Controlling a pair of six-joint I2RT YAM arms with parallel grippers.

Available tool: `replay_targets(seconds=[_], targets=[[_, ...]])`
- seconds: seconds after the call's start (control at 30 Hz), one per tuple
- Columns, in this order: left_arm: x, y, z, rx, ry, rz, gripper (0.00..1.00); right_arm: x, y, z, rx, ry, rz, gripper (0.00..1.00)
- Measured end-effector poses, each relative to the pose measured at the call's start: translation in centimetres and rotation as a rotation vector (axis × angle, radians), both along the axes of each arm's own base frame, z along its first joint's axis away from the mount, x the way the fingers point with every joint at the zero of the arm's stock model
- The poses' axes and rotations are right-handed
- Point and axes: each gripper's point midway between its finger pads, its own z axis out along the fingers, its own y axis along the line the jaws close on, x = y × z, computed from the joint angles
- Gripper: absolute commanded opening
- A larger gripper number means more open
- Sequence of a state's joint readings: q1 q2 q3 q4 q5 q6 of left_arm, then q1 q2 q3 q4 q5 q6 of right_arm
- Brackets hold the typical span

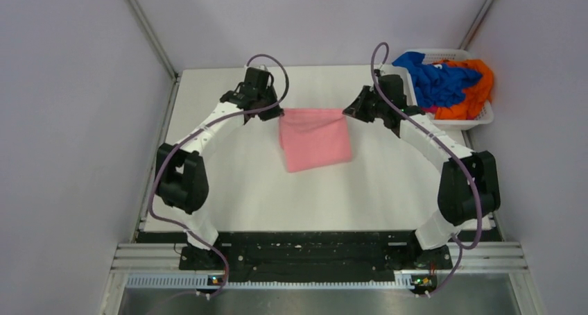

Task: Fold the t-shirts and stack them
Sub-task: Fold the long partially folded tshirt into a neat square, then put the neatly folded tshirt into the corner of the board with the left arm

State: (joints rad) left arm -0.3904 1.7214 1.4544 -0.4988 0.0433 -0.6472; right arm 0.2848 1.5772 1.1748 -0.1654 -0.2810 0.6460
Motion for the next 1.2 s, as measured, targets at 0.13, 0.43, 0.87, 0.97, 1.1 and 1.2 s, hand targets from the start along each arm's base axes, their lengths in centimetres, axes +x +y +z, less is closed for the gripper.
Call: replay_targets(seconds=[0.13, 0.43, 0.87, 0.97, 1.1, 1.2], targets=[[3.2, -0.2, -1.2, 0.016, 0.004, 0.006, 0.00, 1.9, -0.4, -1.2, -0.018, 0.015, -0.021, 0.00], [6.3, -0.4, -6.2, -0.027, 0.092, -0.015, 0.00, 4.9, -1.0, -4.8, -0.059, 0.052, -0.070, 0.00], [13.2, -0.3, -9.6, -0.112, 0.095, 0.018, 0.99, 11.9, -0.8, -10.7, -0.108, 0.063, -0.139, 0.86], [13.1, 0.4, -9.6, -0.106, 0.101, 0.035, 0.99, 12.6, -1.0, -9.7, -0.123, 0.042, -0.132, 0.99], [10.8, 1.3, -9.7, -0.085, 0.125, 0.035, 0.99, 10.7, -2.0, -8.0, -0.140, 0.025, -0.141, 0.99], [7.6, 1.9, -10.3, -0.067, 0.166, 0.011, 0.99, 7.1, -3.2, -6.5, -0.154, 0.021, -0.148, 0.99]])
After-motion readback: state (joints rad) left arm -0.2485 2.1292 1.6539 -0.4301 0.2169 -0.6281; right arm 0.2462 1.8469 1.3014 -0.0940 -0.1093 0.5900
